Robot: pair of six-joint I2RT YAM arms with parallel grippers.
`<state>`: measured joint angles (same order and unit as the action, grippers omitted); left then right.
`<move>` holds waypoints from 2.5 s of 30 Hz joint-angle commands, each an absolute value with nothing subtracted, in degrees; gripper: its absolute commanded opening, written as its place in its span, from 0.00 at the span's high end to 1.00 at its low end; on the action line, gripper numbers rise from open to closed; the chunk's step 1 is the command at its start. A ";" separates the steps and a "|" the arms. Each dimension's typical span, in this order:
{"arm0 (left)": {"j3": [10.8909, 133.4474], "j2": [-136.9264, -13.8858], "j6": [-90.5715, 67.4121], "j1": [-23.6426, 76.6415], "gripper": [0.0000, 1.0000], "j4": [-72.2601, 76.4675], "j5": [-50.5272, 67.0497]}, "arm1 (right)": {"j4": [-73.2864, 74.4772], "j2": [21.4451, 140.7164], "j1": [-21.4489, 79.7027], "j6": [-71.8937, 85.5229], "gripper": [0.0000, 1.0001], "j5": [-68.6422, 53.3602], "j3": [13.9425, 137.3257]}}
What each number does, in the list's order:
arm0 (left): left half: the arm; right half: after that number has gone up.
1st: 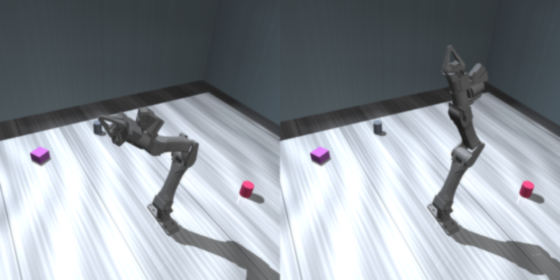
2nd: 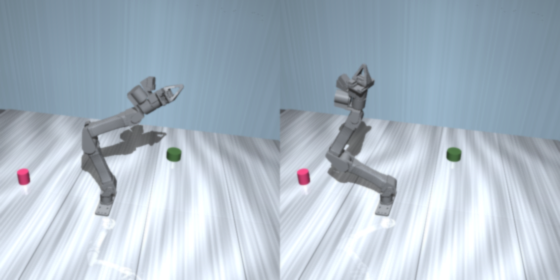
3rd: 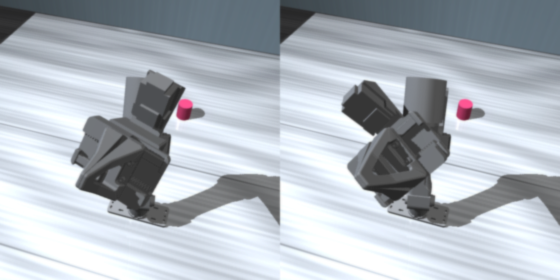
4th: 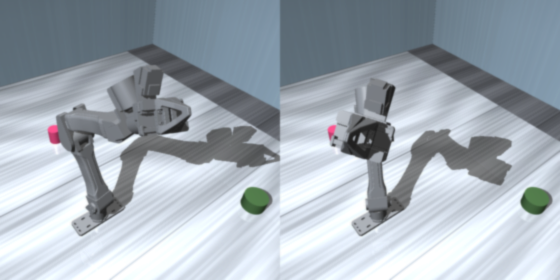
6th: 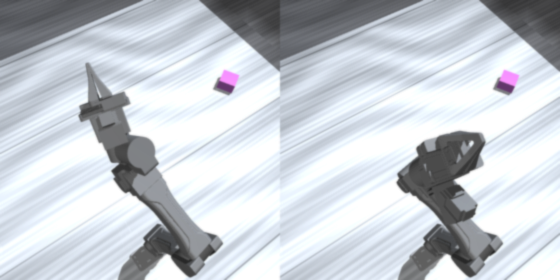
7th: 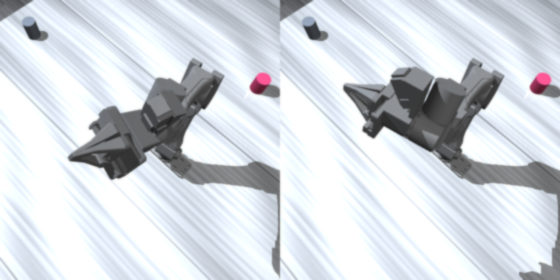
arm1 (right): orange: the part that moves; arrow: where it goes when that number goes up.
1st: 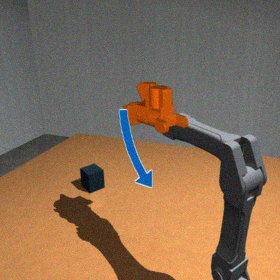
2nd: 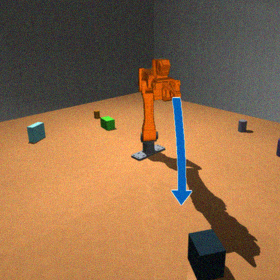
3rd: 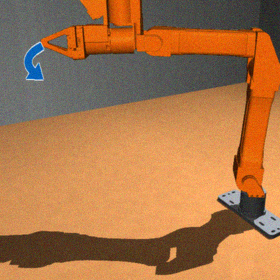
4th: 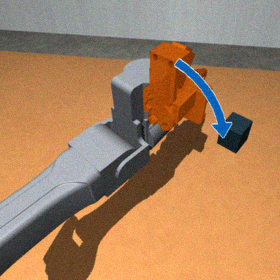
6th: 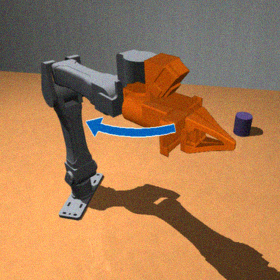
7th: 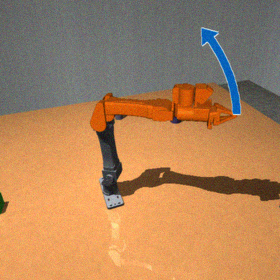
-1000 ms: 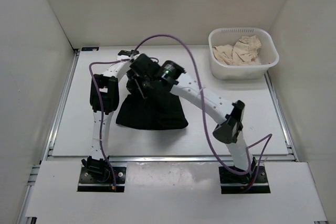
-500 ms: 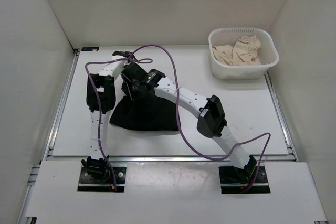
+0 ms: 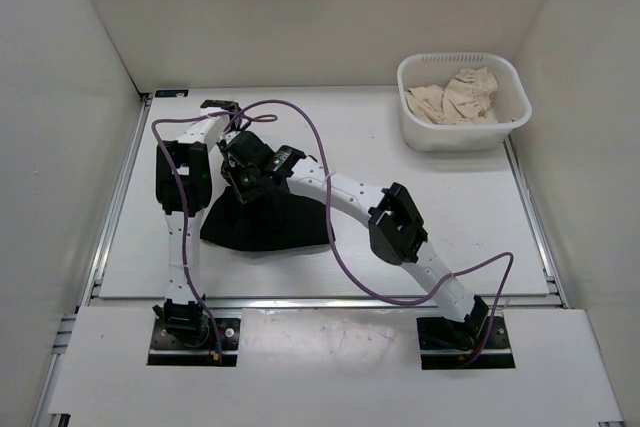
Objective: Fold and stack the trousers
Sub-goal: Fold the trousers
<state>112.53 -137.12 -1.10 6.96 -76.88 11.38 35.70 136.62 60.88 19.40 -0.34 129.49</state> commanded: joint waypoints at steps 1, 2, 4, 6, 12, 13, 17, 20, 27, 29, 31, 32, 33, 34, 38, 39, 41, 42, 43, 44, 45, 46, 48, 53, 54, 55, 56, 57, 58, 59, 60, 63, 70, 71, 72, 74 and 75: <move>110.57 -139.31 0.00 8.70 0.86 -71.19 7.99 | 28.56 132.09 66.80 9.49 1.00 -6.78 131.48; 110.57 -139.31 0.00 8.70 0.86 -71.19 8.00 | 28.56 132.88 66.80 9.49 1.00 -6.07 132.88; 110.57 -139.31 0.00 8.70 0.86 -71.19 8.53 | 28.56 133.50 66.80 10.01 1.00 -4.40 133.67; 109.96 -139.31 0.00 8.70 0.86 -71.19 9.05 | 27.95 134.11 66.80 10.54 1.00 -4.39 134.73; 109.34 -139.31 0.00 8.70 0.86 -71.19 9.05 | 23.82 133.24 67.32 11.16 1.00 -11.42 139.21; 109.34 -139.31 0.00 8.70 0.86 -71.19 9.05 | 23.82 132.11 67.32 11.16 1.00 -11.43 140.00; 109.86 -139.31 0.00 8.70 0.86 -71.19 9.05 | 24.34 130.26 68.47 10.46 1.00 -12.13 139.93; 109.86 -139.31 0.00 8.17 0.86 -71.19 9.05 | 24.35 128.85 68.47 9.85 1.00 -10.47 135.54; 108.11 -137.55 0.00 4.66 0.86 -71.19 12.47 | 21.38 122.88 68.47 9.32 1.00 -4.93 125.37; 108.11 -137.03 0.00 4.66 0.86 -71.19 13.01 | 20.65 122.17 68.47 9.93 1.00 -3.70 123.49; 107.58 -137.02 0.00 4.66 0.86 -71.19 13.01 | 21.52 122.17 68.47 10.45 1.00 -2.21 123.49; 107.58 -137.02 0.00 4.66 0.84 -71.19 13.01 | 22.06 122.95 68.47 10.46 0.90 -2.20 124.01; 107.58 -137.02 0.00 4.66 0.82 -71.19 13.01 | 22.67 122.96 68.47 11.07 0.80 -2.20 124.01; 107.58 -136.41 0.00 4.66 0.81 -71.19 13.01 | 23.72 123.57 68.47 11.07 0.74 -1.50 124.71; 107.58 -135.88 0.00 3.61 0.72 -71.19 13.01 | 23.73 123.57 68.47 11.07 0.50 -0.62 124.19; 107.58 -135.88 0.00 3.60 0.70 -71.19 13.53 | 23.73 123.57 68.47 11.07 0.40 -0.62 124.19; 107.58 -135.88 0.00 3.08 0.67 -71.19 13.54 | 23.73 123.57 68.47 11.07 0.31 -0.62 124.19; 107.58 -135.36 0.00 3.08 0.67 -71.19 13.54 | 24.34 124.10 68.47 11.07 0.24 0.25 124.19; 107.58 -135.35 0.00 2.55 0.66 -71.19 13.54 | 24.35 124.10 68.47 11.07 0.23 0.26 124.19; 107.58 -135.35 0.00 2.55 0.63 -71.19 14.14 | 25.13 124.10 68.47 11.07 0.23 0.96 124.97; 107.58 -134.66 0.00 2.55 0.61 -71.19 14.15 | 26.01 124.10 68.47 11.07 0.21 0.97 124.98; 107.58 -134.65 0.00 2.03 0.58 -71.19 14.15 | 26.02 124.10 67.94 11.07 0.21 2.53 125.59; 108.27 -133.95 0.00 1.49 0.53 -71.19 13.63 | 26.63 122.45 67.94 11.07 0.21 3.86 125.60; 111.09 -128.51 0.00 -1.31 0.32 -71.19 12.31 | 28.73 113.76 66.10 13.18 0.19 10.45 122.27; 111.09 -127.28 0.00 -1.32 0.30 -70.50 11.78 | 29.61 112.25 65.57 13.88 0.19 11.42 119.21; 111.09 -124.39 0.00 -1.84 0.22 -69.79 11.17 | 30.92 110.76 64.09 16.06 0.18 12.90 117.44; 110.31 -122.89 0.00 -1.85 0.18 -68.83 10.29 | 32.42 108.13 63.03 17.48 0.18 12.92 115.77; 108.91 -121.31 0.00 -1.85 0.17 -66.64 7.76 | 35.82 106.89 61.89 18.71 0.18 12.92 114.10; 107.94 -119.81 0.00 -1.85 0.00 -65.40 6.60 | 37.16 105.66 59.44 19.50 0.18 11.61 109.82; 106.97 -116.92 0.00 -1.85 0.00 -64.09 5.20 | 38.13 102.86 58.37 20.82 0.18 10.56 106.99; 105.14 -115.59 0.00 -1.85 0.00 -62.77 1.79 | 38.14 101.27 57.32 20.83 0.16 8.46 103.83; 101.97 -109.79 0.00 -1.85 0.00 -59.16 -0.96 | 36.57 95.90 51.27 23.37 0.16 3.18 91.44; 76.37 -87.22 0.00 8.67 0.00 -54.24 -1.58 | 18.21 91.49 40.36 30.49 0.15 -17.01 68.85; 72.03 -84.40 0.00 10.44 0.00 -54.23 -1.58 | 14.10 92.19 40.34 31.11 0.15 -18.53 67.69; 67.98 -81.68 0.00 12.20 0.00 -53.36 -1.58 | 12.06 92.89 39.73 31.64 0.15 -19.59 66.63; 58.16 -74.55 0.00 18.35 0.00 -52.21 -2.28 | 7.67 94.91 39.73 33.48 0.15 -21.09 65.22; 55.83 -72.79 0.00 20.46 0.00 -52.21 -2.29 | 6.78 95.70 39.20 34.01 0.15 -22.22 64.61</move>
